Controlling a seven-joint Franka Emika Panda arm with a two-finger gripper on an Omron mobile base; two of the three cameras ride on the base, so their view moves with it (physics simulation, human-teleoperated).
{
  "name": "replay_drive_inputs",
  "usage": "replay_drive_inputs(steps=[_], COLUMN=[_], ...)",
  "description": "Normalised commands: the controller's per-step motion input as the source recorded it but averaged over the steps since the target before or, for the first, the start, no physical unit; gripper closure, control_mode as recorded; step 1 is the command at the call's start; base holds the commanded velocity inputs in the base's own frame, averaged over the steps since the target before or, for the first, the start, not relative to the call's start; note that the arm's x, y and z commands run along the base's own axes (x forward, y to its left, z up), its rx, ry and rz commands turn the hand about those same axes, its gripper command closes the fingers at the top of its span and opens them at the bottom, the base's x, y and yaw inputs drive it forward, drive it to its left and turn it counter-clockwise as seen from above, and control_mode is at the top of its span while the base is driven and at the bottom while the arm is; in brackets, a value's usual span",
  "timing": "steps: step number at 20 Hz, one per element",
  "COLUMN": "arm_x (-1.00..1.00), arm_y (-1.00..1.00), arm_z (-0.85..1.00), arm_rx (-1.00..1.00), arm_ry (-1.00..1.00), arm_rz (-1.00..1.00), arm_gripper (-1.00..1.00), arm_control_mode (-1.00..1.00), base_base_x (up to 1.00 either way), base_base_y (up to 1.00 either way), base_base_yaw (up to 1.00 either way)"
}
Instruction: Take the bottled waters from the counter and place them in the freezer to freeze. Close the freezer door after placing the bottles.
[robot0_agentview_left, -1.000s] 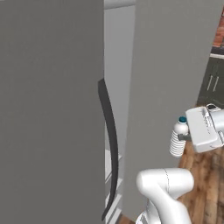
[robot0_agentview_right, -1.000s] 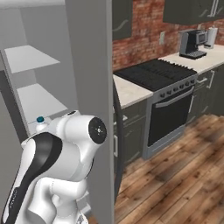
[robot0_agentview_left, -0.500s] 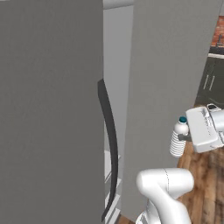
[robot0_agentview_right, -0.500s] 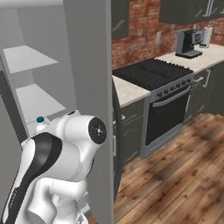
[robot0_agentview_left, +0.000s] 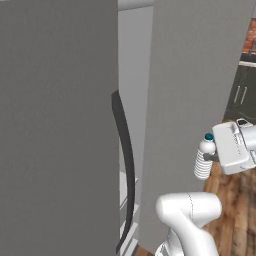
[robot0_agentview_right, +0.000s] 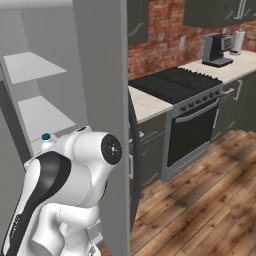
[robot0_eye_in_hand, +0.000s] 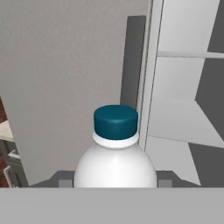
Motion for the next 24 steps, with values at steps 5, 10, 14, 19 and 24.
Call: replay_drive_inputs(steps=[5,10,14,19,24], arm_x=[0.00,0.00,0.18,0.56,0.57], arm_y=[0.00,0.00,0.10,0.56,0.78], arm_z=[0.00,0.00,0.00,0.00,0.00], arm_rx=[0.00,0.00,0.00,0.00,0.00], arm_ry=[0.00,0.00,0.00,0.00,0.00], arm_rz=[0.00,0.00,0.00,0.00,0.00], arm_gripper=[1.00,1.00,1.00,1.00,1.00], arm_control_mode=[1.00,1.00,-1.00,-1.00,-1.00], base_base_x=[0.42,0.31,0.15,0.00,0.00], base_base_y=[0.05,0.16,0.09,0.00,0.00], base_base_yaw=[0.00,0.00,0.00,0.00,0.00])
